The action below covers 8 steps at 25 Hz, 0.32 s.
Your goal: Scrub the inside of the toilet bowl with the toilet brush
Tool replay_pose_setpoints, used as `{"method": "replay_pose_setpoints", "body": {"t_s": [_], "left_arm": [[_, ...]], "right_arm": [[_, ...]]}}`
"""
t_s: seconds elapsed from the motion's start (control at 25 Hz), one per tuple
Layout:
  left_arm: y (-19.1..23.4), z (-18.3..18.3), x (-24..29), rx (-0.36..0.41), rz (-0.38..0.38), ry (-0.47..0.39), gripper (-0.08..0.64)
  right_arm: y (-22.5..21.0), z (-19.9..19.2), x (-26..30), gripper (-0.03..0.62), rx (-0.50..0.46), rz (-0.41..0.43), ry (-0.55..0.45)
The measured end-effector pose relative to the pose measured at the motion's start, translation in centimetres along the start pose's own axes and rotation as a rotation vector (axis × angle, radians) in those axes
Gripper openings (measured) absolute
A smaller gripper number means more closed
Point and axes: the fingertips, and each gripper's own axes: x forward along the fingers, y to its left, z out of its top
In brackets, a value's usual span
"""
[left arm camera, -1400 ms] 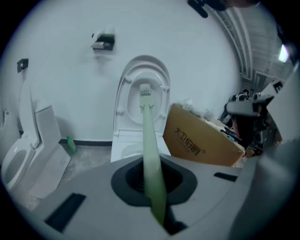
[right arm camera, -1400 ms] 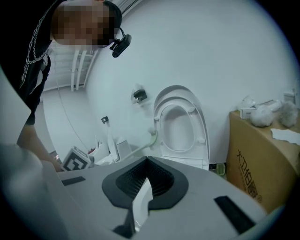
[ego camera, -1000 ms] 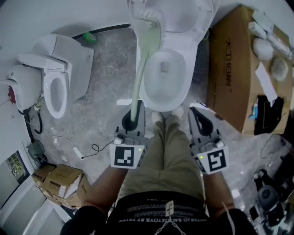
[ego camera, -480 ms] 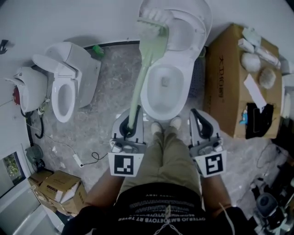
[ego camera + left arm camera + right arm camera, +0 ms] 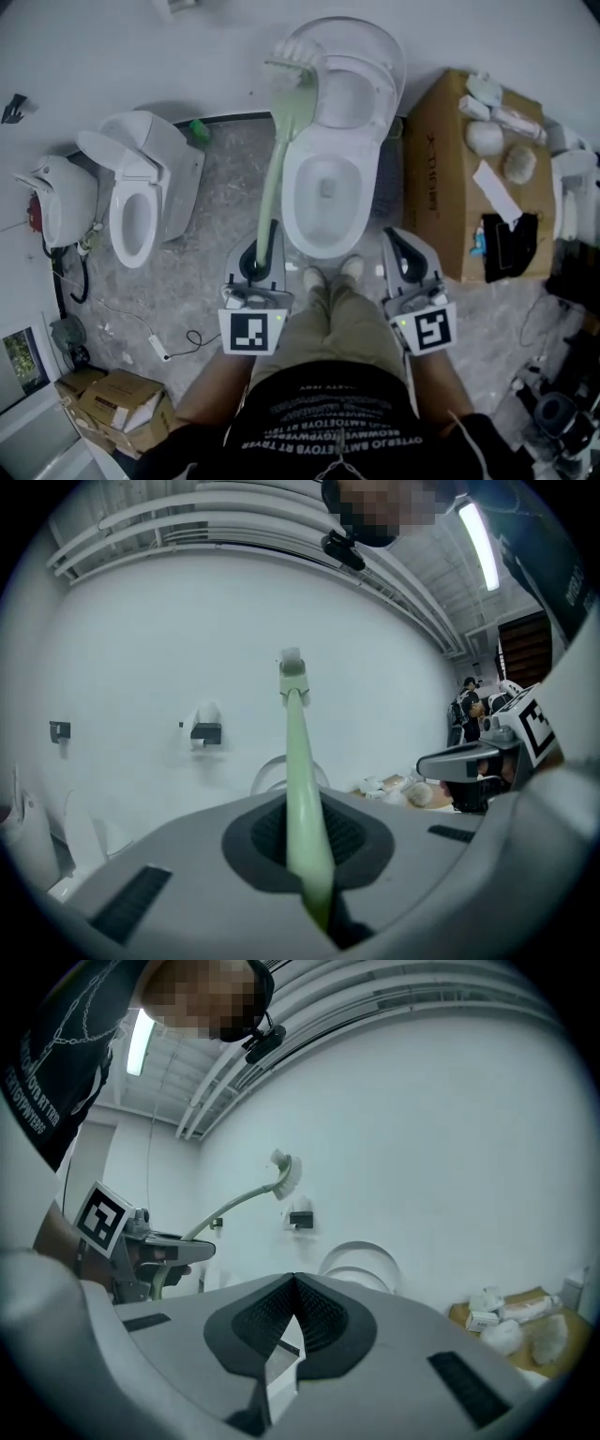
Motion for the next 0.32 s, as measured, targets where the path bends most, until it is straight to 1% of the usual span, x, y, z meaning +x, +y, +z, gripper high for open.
{"method": "replay_pose_setpoints", "body": {"t_s": [0.12, 0.32], "left_arm": [[-0.2, 1.2, -0.1, -0.001, -0.013, -0.004, 0.002], [-1.0, 2.7, -0.1, 0.053, -0.05, 0.007, 0.002]], "right_arm": [[0.2, 1.2, 0.0, 0.005, -0.015, 0.017, -0.012], [0.1, 3.2, 0.4, 0.005, -0.034, 0.048, -0.009]]}}
